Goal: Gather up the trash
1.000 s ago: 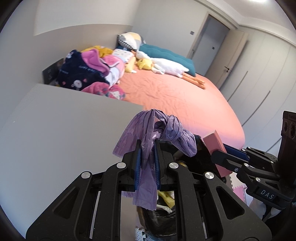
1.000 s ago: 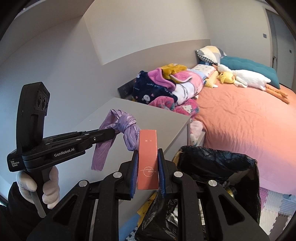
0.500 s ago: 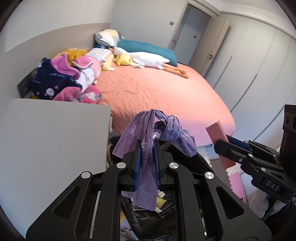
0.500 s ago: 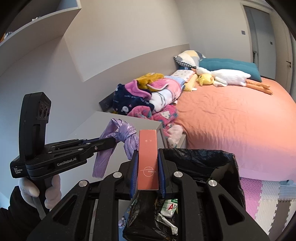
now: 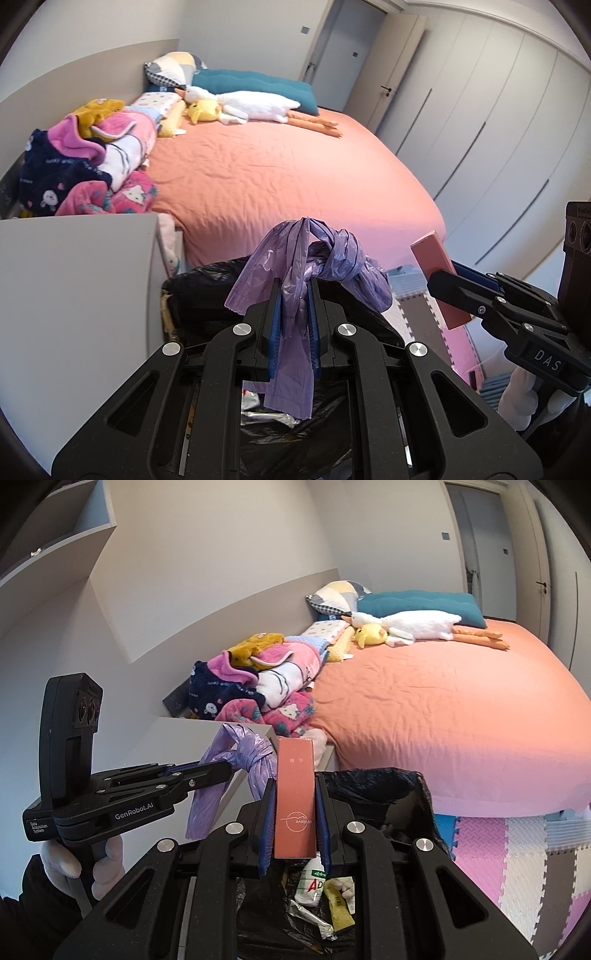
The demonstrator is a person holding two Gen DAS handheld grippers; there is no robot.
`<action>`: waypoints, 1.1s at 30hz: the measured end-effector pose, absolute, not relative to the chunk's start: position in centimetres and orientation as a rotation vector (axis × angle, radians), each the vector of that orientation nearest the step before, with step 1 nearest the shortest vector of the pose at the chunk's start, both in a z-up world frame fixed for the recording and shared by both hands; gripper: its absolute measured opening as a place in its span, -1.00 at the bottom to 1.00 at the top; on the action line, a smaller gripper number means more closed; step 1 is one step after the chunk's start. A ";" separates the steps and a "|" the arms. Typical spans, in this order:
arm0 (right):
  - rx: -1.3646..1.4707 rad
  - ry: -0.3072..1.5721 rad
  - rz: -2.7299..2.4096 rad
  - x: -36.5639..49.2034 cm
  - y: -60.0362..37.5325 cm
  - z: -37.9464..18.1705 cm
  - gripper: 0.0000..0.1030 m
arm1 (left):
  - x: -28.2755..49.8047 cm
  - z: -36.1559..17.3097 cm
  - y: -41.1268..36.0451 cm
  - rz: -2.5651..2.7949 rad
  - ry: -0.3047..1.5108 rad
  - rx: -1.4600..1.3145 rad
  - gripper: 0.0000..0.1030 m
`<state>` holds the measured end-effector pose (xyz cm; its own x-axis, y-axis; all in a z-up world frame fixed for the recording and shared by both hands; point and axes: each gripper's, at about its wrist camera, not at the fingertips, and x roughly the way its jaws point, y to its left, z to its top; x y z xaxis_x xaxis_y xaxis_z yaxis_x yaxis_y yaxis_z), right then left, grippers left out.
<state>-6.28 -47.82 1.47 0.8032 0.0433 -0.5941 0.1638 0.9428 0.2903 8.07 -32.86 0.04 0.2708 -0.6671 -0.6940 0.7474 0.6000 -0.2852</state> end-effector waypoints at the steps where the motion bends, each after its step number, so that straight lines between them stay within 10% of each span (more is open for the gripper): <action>1: 0.343 0.639 -0.070 -6.4 -48.0 1.4 -0.59 | 8.0 -0.1 -33.1 -0.959 0.882 0.108 -0.77; 8: 0.358 0.623 -0.072 -7.0 -49.1 1.5 -0.50 | 7.9 -0.7 -34.1 -0.965 0.886 0.122 -0.76; 9: 0.359 0.610 -0.071 -7.2 -49.2 1.7 -0.26 | 8.0 -0.7 -34.3 -0.956 0.891 0.127 -0.52; 10: 0.358 0.599 -0.076 -7.4 -49.4 1.9 0.01 | 8.2 -0.8 -34.4 -0.937 0.901 0.136 0.23; 12: 0.359 0.568 -0.080 -7.9 -49.5 2.3 0.15 | 8.2 -0.6 -34.0 -0.897 0.860 0.130 0.77; 18: 0.355 0.527 -0.103 -8.6 -50.0 3.1 0.44 | 7.7 1.0 -33.5 -0.877 0.763 0.104 0.85; 33: 0.347 0.517 -0.093 -8.6 -49.8 3.6 0.45 | 7.6 1.6 -33.3 -0.848 0.745 0.123 0.87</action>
<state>-8.58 -49.76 3.57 0.8666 -0.0007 -0.4989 0.1741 0.9376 0.3010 7.57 -33.27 1.64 0.4284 -0.6364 -0.6415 0.7185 0.6704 -0.1853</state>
